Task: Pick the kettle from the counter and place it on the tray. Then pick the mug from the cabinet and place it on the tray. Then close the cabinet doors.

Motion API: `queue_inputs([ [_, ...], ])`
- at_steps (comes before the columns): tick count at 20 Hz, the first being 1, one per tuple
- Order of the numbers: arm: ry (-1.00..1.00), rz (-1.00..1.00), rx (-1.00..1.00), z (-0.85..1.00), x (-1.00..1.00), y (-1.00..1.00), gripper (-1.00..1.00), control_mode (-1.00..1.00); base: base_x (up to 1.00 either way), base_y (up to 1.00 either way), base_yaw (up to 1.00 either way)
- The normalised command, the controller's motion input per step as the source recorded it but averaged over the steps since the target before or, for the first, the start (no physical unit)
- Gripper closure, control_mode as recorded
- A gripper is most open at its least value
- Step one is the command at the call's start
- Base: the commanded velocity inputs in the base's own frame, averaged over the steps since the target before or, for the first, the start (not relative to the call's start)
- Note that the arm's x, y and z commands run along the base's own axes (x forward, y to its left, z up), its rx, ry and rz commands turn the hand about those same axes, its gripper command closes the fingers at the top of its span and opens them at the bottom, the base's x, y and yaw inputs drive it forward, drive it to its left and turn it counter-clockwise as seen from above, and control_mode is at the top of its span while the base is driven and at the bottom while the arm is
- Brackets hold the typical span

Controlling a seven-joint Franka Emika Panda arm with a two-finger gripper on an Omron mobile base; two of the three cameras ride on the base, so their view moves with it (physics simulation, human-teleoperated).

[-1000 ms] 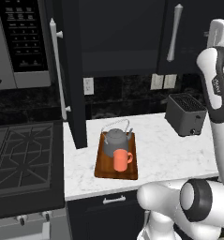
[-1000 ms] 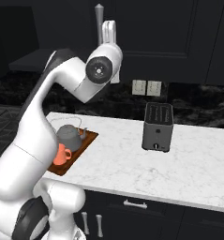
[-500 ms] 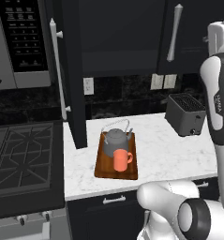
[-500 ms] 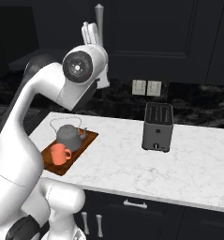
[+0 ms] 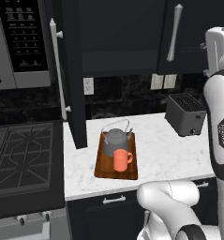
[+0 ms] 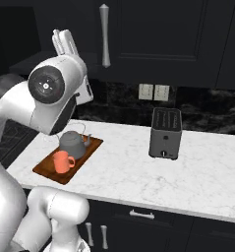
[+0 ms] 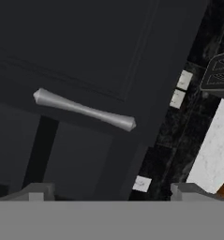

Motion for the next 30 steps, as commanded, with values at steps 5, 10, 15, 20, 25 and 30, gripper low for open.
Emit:
queue_inputs([
  [5, 0.02, 0.0, -0.05, 0.0, -0.4, 0.67, -1.0, -1.0, 0.0, 0.0, 0.0],
  [10, 0.07, 0.0, -0.11, -0.01, -0.46, 0.64, -1.0, -1.0, 0.0, 0.0, 0.0],
  [15, 0.0, 0.0, -0.05, -0.11, -0.45, 0.64, -1.0, -1.0, 0.0, 0.0, 0.0],
  [20, 0.0, -0.01, -0.03, -0.2, -0.21, 0.81, -1.0, -1.0, 0.0, 0.0, 0.0],
  [25, 0.0, -0.06, -0.01, -0.17, -0.12, 0.78, -1.0, -1.0, 0.0, 0.0, 0.0],
  [30, 0.0, -0.06, 0.0, -0.06, -0.47, 0.4, -1.0, -1.0, 0.0, 0.0, 0.0],
])
